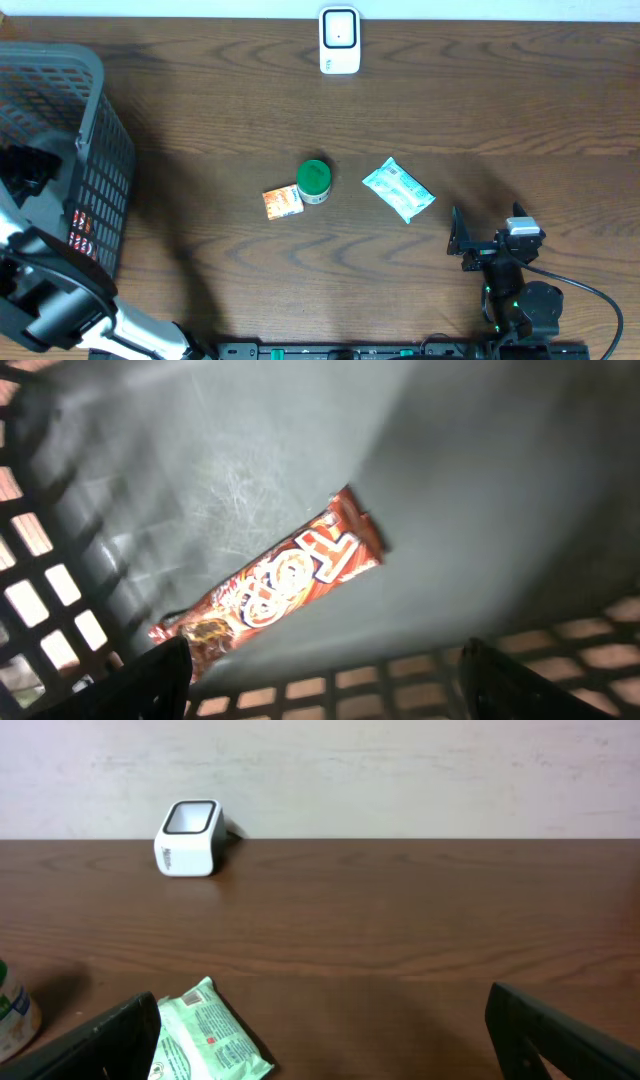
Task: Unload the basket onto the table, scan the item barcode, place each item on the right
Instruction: 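Lift the chocolate bar out of the basket toward the scanner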
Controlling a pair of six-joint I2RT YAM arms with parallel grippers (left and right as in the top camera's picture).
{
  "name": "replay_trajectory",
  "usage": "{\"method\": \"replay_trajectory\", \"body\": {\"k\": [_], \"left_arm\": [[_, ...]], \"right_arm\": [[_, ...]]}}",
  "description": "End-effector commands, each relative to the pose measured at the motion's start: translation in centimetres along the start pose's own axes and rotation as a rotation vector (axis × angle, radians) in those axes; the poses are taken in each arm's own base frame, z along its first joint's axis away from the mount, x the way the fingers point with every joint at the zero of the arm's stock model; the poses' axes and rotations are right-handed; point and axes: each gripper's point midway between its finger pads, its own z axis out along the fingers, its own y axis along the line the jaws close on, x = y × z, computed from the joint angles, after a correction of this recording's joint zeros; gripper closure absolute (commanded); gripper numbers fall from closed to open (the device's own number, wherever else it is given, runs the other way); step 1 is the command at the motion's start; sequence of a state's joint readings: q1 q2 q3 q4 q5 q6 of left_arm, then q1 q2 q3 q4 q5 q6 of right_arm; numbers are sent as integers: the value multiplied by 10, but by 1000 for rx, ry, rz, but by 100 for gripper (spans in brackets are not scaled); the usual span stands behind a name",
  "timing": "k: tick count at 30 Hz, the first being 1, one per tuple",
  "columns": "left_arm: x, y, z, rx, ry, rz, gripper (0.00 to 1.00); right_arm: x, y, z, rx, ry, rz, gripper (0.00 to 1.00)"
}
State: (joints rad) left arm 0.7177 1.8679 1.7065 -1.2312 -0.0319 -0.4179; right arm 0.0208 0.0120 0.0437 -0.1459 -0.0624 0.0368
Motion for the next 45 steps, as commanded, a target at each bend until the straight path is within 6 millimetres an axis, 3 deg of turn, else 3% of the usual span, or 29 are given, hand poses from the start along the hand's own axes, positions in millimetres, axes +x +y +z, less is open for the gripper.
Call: {"method": "replay_trajectory", "body": {"k": [1,8,13,27,29,30,33,35,39,42,45], "left_arm": [[9,12,26,-92,62,109,15],[30,20,72,-126,123,161,14],[43,24,101,-129,136,184,8],[69,34,141,-142,163,187,6],[72,35,143,-145,170,188,20],[73,36,143,-145,172,188,39],[72,36,143,-145,170,187,75],[69,35,140,-143,165,184,85],[47,27,114,-123,120,176,92],[16,15,69,-89,40,166,92],[-17,4,7,-40,-75,150,92]], "right_arm": [[1,-3,0,11,1,-7,1],[1,-3,0,11,1,-7,1],[1,-3,0,11,1,-7,1],[1,-3,0,12,1,-7,1],[1,-3,0,11,1,-7,1],[1,-3,0,11,1,-7,1],[1,-3,0,11,1,-7,1],[1,-3,0,12,1,-7,1],[1,-3,0,11,1,-7,1],[1,-3,0,11,1,-7,1],[1,-3,0,11,1,-7,1]]}}
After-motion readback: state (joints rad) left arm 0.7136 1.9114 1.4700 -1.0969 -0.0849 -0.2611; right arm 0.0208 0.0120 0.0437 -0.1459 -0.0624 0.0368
